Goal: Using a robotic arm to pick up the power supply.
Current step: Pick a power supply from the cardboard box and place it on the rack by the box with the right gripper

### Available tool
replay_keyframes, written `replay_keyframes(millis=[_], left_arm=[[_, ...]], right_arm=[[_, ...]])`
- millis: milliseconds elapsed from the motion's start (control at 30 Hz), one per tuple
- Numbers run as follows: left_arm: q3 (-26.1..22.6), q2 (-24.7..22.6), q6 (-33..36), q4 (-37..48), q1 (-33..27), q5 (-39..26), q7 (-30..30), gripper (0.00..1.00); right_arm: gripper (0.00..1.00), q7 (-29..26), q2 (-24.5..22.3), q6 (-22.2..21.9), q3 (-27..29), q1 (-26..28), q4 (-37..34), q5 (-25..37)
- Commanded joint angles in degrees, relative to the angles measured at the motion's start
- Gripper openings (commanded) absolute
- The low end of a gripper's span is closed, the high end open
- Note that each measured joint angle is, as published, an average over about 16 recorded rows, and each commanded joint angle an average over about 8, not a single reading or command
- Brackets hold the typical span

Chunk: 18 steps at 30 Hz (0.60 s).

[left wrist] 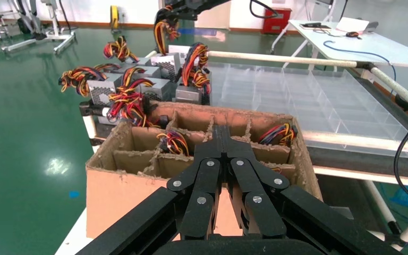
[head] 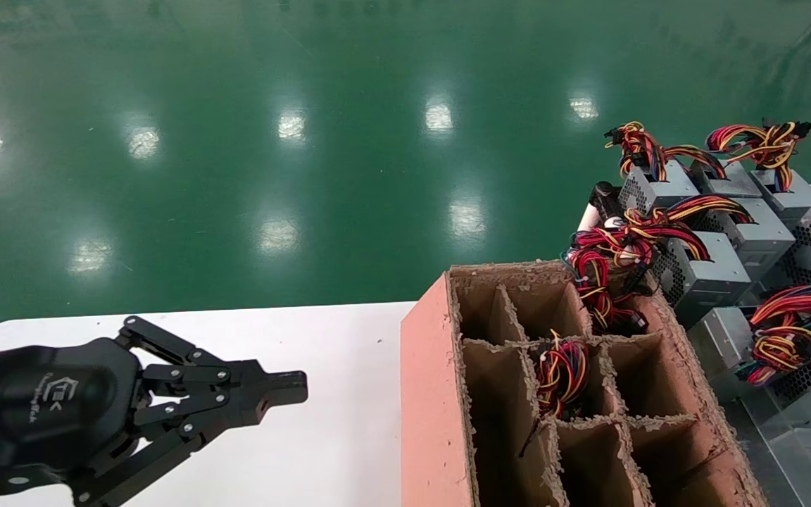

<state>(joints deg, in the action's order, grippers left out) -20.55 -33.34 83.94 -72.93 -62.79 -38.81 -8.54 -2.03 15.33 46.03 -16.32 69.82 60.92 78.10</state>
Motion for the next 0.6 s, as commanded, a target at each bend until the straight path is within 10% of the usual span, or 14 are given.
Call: replay_keyframes(millis=[33, 333, 600], left_arm=[[0.0, 0.0, 0.0, 0.0, 0.0, 0.0, 0.0, 0.0], [0.0, 0.0, 0.0, 0.0, 0.0, 0.0, 0.0, 0.0], [0.0, 0.0, 0.0, 0.0, 0.0, 0.0, 0.0, 0.0]], right_arm=[[0.0, 0.3, 0.5, 0.8, 0.1, 0.3, 0.1, -0.7], [0.04, -0.4, -0.6, 2.1, -1.0, -1.2, 2.6, 0.2], [0.99, -4.9, -1.9, 2.5, -2.6, -1.3, 8.3, 3.9]])
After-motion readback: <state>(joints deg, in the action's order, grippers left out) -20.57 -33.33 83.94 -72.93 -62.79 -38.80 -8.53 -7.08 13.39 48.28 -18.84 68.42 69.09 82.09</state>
